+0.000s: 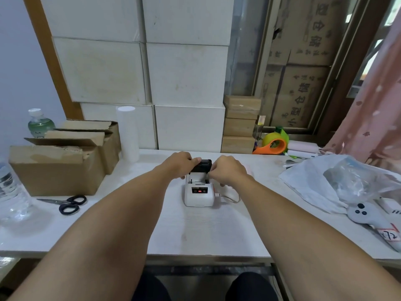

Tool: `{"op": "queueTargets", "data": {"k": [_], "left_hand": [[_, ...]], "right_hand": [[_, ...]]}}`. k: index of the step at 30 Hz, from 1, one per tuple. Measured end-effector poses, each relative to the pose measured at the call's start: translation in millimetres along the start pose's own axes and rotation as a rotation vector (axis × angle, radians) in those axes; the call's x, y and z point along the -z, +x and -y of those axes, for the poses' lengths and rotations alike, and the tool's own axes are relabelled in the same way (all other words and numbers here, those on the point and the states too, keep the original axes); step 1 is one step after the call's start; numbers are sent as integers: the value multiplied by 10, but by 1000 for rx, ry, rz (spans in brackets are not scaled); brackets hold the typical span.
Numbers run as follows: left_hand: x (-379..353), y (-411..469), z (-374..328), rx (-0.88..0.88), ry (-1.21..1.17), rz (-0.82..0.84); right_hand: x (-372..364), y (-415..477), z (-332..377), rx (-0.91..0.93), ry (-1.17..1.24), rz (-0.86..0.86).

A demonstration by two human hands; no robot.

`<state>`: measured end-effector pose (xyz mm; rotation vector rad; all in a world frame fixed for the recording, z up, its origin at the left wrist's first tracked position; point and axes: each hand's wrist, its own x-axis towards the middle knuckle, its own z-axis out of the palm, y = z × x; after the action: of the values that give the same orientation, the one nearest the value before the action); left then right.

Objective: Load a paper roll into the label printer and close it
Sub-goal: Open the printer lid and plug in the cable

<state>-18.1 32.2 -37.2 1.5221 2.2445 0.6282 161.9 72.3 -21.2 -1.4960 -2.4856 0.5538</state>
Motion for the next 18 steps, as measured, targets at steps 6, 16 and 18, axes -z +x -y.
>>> {"op": "queueTargets", "data": {"k": [6,16,18], "left_hand": [[-38,102,-27,91,-46,-44],[-64,210,-10,157,-41,-64],[-68,230,-9,159,-47,-61]], "right_hand": [[-101,54,30,110,14,64],[-178,269,169,122,-103,260],[-196,306,158,122,-112,282]]}}
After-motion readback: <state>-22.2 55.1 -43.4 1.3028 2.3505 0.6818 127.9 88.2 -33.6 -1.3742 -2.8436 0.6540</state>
